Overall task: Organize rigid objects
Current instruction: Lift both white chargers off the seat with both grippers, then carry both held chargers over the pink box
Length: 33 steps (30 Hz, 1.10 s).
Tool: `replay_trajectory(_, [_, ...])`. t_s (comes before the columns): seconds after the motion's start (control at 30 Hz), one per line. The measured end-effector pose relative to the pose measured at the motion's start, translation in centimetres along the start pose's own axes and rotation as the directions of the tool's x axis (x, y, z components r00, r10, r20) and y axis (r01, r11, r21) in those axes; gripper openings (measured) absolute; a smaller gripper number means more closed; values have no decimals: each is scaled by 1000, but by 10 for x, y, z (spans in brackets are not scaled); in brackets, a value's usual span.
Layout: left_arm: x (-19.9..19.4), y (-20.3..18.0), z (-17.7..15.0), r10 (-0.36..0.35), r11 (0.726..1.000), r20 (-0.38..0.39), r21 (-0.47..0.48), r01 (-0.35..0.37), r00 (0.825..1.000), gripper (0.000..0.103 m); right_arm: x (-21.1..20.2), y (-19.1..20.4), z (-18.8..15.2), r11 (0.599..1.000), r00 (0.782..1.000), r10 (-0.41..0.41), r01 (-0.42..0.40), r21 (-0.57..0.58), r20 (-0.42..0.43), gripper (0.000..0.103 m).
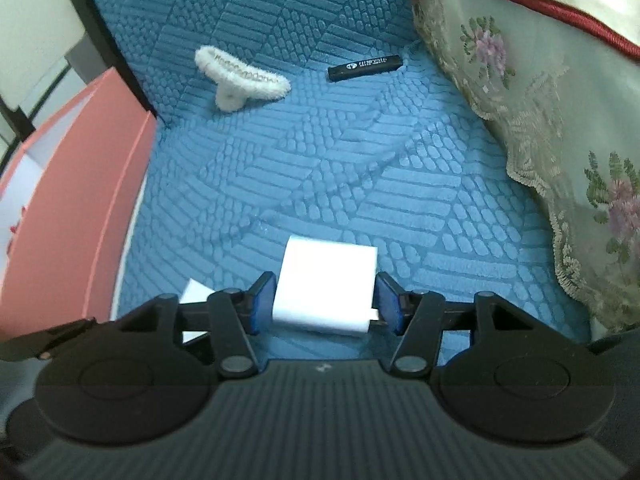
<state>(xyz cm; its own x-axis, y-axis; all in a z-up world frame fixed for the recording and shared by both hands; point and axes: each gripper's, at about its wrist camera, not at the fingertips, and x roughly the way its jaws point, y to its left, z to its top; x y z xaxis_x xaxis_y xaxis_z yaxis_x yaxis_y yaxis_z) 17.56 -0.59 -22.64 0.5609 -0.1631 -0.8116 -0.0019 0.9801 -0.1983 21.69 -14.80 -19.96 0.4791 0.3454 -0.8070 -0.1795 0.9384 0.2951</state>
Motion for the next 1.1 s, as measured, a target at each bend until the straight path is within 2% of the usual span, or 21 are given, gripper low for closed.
replay_trajectory(0.13, [5,-1,3,0,1000,1,19,0,1000,51,0,-2,3,1000,1000,0,0,14,22,58])
replay_trajectory(0.37, [9,-5,1,12,999,12,41,-13,1000,51,14,-1,0,1000,1000,20,-19,19,-24,58])
replay_trajectory(0.57, [0,2,6,27,1000,31,0,-27,999,49,11,-1,0,1000,1000,2,-1,21,-20,57])
replay_trajectory(0.83, [-26,7,17,10,999,57,-49,-7,998,49,-7,6,4,999,999,-33,33,-16,6,57])
replay_trajectory(1.1, [-60,22,20,-16,991,81,-134,27,997,49,-40,26,8,999,999,-14,15,-34,35,57])
